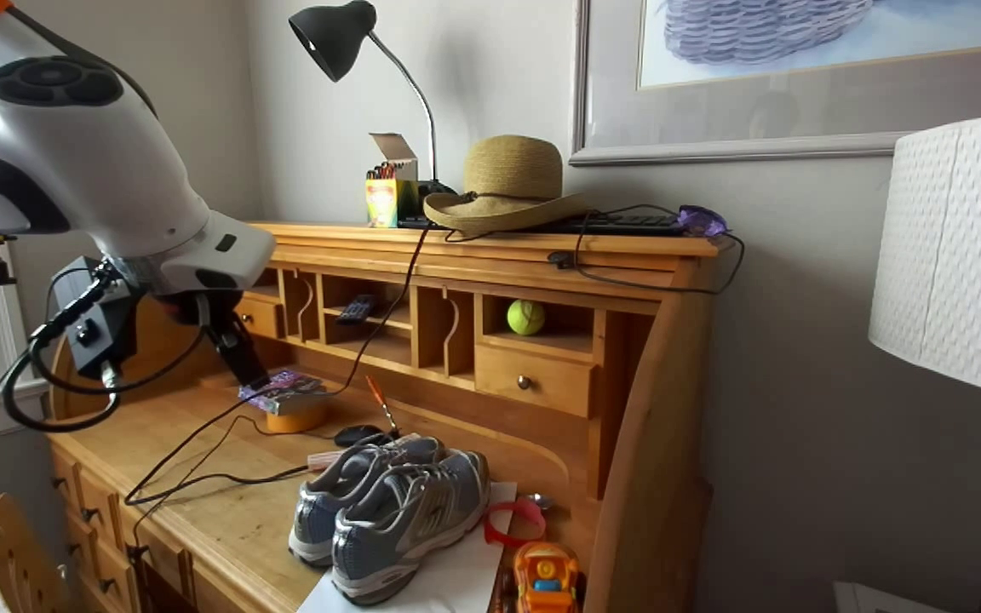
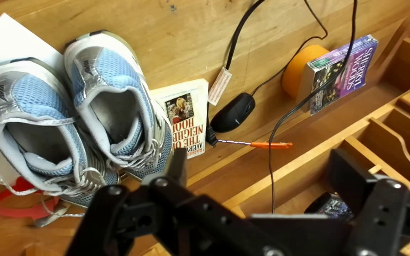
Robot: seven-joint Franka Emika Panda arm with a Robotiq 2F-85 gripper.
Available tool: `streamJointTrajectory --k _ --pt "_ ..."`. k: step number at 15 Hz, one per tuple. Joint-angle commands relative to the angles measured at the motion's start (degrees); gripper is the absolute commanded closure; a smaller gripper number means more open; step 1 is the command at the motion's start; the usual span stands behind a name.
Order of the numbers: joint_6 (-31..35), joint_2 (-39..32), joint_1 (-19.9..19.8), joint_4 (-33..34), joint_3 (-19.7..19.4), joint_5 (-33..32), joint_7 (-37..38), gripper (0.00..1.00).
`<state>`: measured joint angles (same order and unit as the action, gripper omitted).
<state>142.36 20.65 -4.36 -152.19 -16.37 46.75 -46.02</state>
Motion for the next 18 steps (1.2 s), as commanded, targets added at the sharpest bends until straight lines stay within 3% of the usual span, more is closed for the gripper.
streamJointTrajectory --k 1,4,7,14,18 --pt "-3.07 -0.96 1.44 0.74 0.54 0.03 -0.87 0.00" --pt "-8.29 -2.93 5.18 1.38 2.48 1.94 -3.65 0.00" --pt "-12.82 -6.68 6.49 2.96 5.15 1.31 -3.00 0.00" --pt "-15.13 -19.59 4.61 8.70 7.28 1.63 -11.26 0.00" --pt "-13.43 -19.87 3.11 8.24 8.97 0.84 -10.97 0.00"
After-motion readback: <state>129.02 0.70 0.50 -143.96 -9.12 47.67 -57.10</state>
